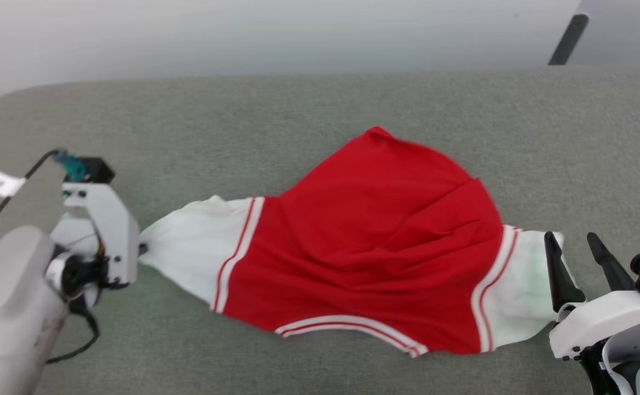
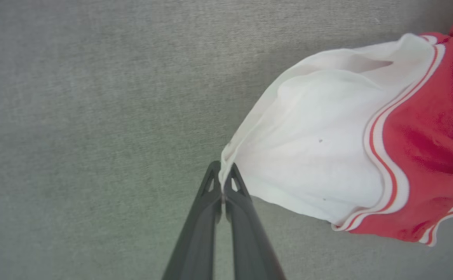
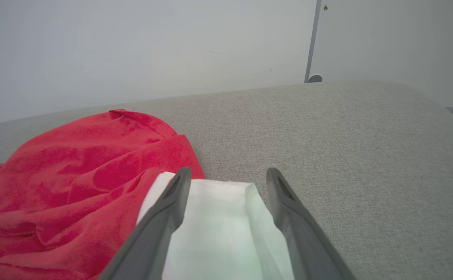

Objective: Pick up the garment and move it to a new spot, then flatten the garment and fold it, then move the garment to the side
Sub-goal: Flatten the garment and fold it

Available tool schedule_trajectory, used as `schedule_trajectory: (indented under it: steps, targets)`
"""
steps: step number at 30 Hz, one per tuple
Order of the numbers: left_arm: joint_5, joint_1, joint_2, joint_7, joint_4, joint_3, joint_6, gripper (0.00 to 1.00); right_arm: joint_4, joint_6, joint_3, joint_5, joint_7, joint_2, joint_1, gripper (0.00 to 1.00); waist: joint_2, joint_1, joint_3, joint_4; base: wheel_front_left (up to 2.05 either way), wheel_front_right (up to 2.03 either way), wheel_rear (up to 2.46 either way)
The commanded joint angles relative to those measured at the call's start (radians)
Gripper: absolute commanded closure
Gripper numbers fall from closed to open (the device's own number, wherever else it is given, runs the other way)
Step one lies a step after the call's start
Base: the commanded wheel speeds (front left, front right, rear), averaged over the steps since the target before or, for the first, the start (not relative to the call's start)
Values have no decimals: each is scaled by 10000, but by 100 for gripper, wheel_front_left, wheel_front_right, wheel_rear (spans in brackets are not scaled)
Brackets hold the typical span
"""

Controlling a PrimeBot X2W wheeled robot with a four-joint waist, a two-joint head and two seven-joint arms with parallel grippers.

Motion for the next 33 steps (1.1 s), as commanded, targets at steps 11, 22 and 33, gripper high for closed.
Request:
schedule_trajectory:
  steps: [11,22,33]
  targets:
    - [-435,1445,661,-87,-511,274,578,100,-95,-8,1,-68,245,10,454,0,0,0,-612,540,0,0,0]
    - [-703,2199,413,-1166,-1036,568,627,2,28,-6,199,70,375,-41,612,0,0,0,-1169,619,0,0,0]
    - [-697,2800,699,-1797,-2158,780,952,0,-159,-8,311,127,419,-66,854,0,0,0,-1550,595,0,0,0]
